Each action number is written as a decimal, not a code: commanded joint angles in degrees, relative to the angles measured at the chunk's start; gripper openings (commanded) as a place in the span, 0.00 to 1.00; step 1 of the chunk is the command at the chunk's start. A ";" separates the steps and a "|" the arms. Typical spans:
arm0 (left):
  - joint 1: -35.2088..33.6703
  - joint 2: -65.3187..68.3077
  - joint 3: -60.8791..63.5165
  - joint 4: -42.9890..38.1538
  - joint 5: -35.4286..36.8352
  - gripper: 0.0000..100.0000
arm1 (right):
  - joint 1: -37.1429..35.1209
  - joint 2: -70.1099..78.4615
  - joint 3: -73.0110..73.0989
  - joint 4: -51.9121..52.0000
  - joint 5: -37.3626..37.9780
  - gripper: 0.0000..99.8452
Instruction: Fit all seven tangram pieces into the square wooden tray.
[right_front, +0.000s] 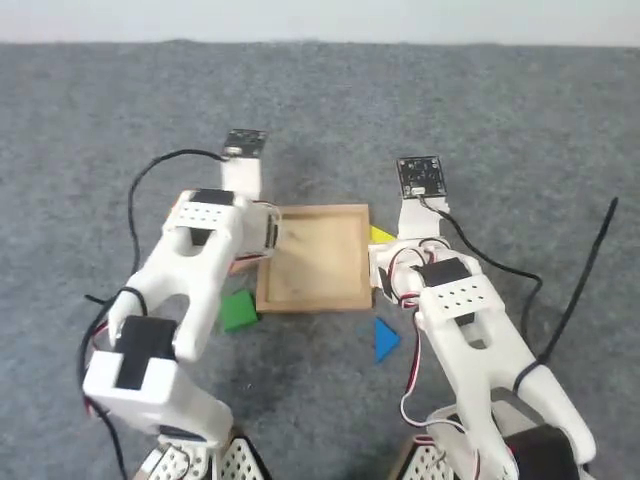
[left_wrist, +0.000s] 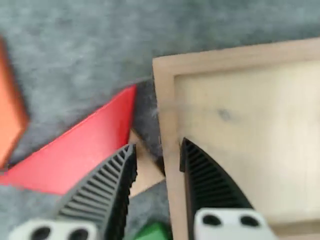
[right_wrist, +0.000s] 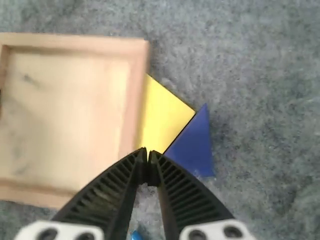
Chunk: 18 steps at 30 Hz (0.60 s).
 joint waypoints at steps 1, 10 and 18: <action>-5.10 -0.88 -2.68 1.14 -1.32 0.14 | 0.40 -3.12 -0.44 -1.01 -0.26 0.01; -5.27 -0.97 -2.77 3.69 -6.77 0.14 | 0.31 -3.12 -0.44 -1.01 -0.26 0.01; 1.93 -1.14 -2.77 5.01 -10.37 0.14 | 0.57 -3.03 -0.44 -0.57 -0.18 0.09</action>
